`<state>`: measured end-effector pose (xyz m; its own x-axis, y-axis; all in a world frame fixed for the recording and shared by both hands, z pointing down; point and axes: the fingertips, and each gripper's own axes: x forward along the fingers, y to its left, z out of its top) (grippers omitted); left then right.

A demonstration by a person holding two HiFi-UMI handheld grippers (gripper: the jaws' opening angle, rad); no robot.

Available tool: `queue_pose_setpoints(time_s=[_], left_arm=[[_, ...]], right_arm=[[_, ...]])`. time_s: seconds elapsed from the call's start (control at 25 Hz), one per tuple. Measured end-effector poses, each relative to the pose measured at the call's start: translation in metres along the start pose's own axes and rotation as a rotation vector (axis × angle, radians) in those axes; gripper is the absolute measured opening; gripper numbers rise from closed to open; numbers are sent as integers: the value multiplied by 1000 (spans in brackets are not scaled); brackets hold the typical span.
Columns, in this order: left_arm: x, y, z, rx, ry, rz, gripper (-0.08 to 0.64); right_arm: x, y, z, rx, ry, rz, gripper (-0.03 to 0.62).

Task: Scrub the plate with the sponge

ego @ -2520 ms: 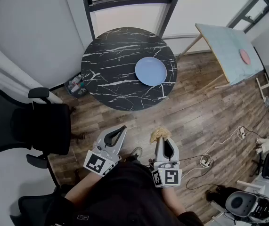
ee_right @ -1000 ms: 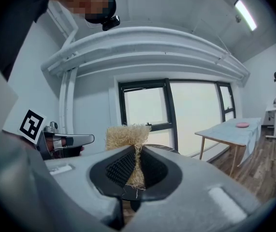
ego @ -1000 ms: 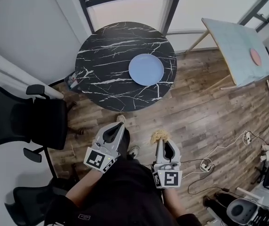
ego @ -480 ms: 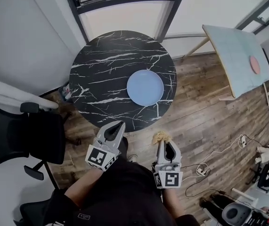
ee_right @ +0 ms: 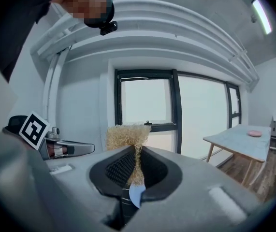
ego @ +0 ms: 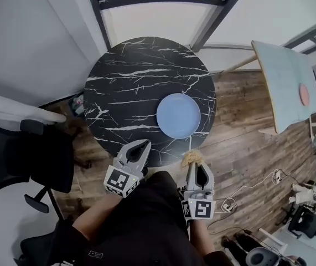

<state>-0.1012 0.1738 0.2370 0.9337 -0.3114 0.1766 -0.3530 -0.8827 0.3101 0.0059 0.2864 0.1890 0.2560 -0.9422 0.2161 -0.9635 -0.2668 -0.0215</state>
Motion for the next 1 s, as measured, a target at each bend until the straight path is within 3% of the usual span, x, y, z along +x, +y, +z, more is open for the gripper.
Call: queue_pose_setpoints(time_s=[0.32,0.56,0.8,1.0], left_arm=[[27,19,-33,-70,52,75,-3],[60,36,-53,-117,85,239,0],[96,49,-101,-230,173,352,58],[119,71,-155,-334,262,445,133]], right_arm=[[55,-22,-2,-67,19,101,28],[111,-45,-10,-89,50,276,29],[155,-56,-24,-128,81,432,29],[179,-58,-44,-133,122,496,29]])
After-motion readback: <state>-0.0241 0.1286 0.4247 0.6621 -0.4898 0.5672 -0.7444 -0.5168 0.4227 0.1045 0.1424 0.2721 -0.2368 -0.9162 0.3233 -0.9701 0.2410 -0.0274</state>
